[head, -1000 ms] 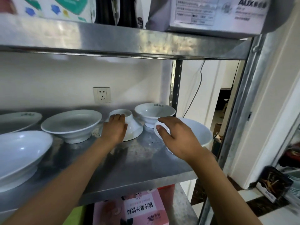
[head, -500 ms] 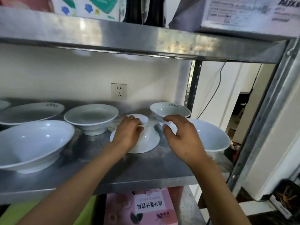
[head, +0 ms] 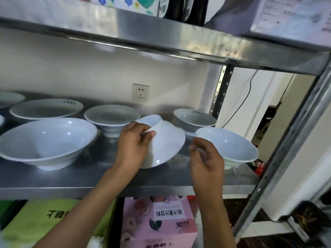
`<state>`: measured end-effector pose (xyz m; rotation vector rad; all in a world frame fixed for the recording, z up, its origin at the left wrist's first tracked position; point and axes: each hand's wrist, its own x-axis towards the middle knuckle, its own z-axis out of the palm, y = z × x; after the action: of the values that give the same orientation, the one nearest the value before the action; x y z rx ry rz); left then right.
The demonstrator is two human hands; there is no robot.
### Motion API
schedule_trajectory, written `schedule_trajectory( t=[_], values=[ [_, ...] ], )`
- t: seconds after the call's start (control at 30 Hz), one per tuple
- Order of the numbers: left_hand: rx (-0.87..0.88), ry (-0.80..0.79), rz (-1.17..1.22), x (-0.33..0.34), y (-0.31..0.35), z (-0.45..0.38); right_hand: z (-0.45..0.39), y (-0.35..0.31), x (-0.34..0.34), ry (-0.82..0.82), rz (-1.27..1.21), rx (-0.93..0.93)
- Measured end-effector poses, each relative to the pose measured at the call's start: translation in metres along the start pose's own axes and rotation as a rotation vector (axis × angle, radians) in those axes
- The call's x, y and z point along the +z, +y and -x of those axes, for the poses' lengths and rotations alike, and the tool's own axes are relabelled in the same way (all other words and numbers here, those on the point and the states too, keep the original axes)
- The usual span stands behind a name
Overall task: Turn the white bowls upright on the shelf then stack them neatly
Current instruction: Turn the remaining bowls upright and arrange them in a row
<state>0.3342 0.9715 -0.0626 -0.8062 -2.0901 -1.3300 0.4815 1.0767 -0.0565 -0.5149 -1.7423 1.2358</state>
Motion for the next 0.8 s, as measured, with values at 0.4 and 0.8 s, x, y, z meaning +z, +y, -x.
schedule_trajectory(
  t=[0.4, 0.8],
  values=[
    [-0.195, 0.202, 0.591, -0.035, 0.034, 0.057, 0.037, -0.028, 0.012, -0.19, -0.427, -0.004],
    [-0.203, 0.002, 0.338, -0.045, 0.026, 0.052, 0.003, -0.038, 0.019, -0.238, -0.186, -0.175]
  ],
)
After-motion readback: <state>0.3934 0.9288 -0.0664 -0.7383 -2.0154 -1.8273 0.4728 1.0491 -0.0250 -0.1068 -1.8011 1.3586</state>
